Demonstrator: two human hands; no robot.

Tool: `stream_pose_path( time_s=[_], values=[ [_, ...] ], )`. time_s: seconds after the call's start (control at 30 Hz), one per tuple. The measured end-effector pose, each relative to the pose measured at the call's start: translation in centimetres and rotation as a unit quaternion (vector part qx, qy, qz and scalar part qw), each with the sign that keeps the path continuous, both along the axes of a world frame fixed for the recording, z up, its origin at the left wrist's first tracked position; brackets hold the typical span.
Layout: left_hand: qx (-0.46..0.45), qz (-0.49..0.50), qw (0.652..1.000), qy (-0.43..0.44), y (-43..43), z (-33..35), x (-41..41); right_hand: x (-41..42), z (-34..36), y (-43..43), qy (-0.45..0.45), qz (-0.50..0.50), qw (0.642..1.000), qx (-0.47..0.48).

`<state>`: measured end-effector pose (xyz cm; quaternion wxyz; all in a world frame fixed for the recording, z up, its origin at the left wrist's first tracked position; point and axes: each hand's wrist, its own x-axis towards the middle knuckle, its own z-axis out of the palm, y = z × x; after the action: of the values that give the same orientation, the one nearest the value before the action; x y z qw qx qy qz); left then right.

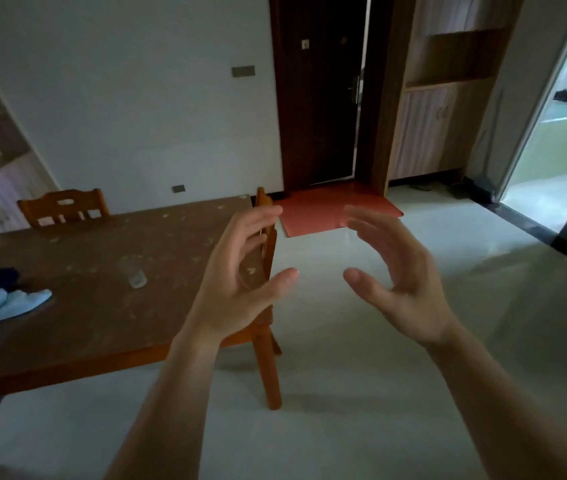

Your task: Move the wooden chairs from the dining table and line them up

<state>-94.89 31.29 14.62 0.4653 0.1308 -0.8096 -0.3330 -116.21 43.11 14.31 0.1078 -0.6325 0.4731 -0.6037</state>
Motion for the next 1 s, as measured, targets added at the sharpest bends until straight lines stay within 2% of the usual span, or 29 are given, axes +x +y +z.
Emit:
stream_pose_path(
  time_s=[0.27, 0.63, 0.87, 1.0],
  values=[
    [0.015, 0.031, 0.999, 0.028, -14.4, -3.3, -9.8, -9.5, -1.7, -15.3, 0.021, 0.033, 0.998, 0.042],
    [0.020, 0.065, 0.998, 0.017, -32.7, -2.2, -23.2, -22.8, -1.7, -35.1, -0.006, 0.058, 0.997, 0.044],
    [0.027, 0.141, 0.990, 0.007, -43.6, -3.3, -30.9, -32.3, -3.2, -48.8, -0.004, 0.123, 0.992, 0.019],
    [0.070, 0.195, 0.978, 0.035, -48.6, -2.0, -34.3, -35.9, -2.0, -56.5, -0.026, 0.215, 0.976, 0.033]
  ],
)
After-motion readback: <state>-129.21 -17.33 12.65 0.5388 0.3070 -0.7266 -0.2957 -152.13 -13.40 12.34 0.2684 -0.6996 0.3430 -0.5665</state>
